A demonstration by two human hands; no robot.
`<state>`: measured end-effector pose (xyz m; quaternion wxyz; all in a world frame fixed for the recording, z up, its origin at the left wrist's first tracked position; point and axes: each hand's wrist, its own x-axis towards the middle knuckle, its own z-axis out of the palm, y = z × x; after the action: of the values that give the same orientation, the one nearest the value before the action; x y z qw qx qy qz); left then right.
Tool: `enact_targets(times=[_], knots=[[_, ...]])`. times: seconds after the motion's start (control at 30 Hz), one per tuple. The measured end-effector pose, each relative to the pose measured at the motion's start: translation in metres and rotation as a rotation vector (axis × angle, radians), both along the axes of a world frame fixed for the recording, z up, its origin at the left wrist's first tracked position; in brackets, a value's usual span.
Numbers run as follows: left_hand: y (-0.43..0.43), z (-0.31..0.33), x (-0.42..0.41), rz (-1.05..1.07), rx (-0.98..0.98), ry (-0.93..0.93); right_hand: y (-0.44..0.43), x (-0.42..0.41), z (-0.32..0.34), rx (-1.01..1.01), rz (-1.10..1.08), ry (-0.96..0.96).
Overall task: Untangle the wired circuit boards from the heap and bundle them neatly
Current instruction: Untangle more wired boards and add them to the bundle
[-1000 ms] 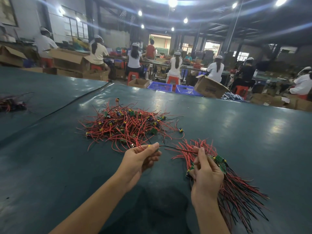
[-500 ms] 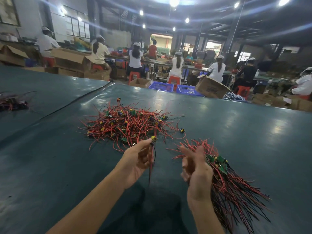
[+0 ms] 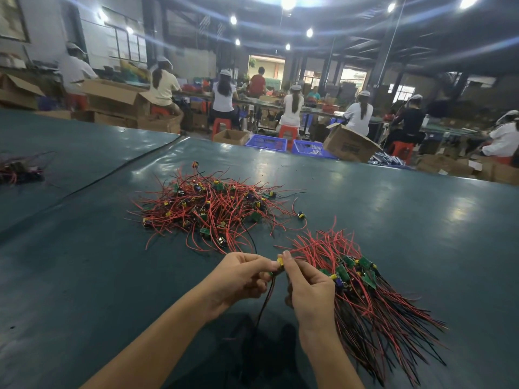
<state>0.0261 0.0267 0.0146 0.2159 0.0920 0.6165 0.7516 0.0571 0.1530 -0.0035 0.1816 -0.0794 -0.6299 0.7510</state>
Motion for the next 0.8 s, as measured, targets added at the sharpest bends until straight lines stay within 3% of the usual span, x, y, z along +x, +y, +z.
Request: enact_targets(times=[0.27,0.4,0.6,0.7,0.8], knots=[[0.003,-0.002,0.002,0.04,-0.216,0.269,0.005,-0.001,-0.002,0.005,-0.018,-0.038],[0.004,-0.001,0.004,-0.025,-0.288,0.336,0.014,-0.007,-0.002,-0.153,-0.124,-0.145],[-0.003,0.005,0.007,-0.237,-0.186,0.326,0.05,-0.008,0.009,-0.489,-0.289,-0.021],[-0.003,0.002,0.005,-0.169,-0.125,0.302,0.042,-0.006,0.009,-0.464,-0.316,0.0],[-0.001,-0.002,0.001,-0.029,-0.089,0.284,0.025,-0.004,0.005,-0.327,-0.211,-0.055]])
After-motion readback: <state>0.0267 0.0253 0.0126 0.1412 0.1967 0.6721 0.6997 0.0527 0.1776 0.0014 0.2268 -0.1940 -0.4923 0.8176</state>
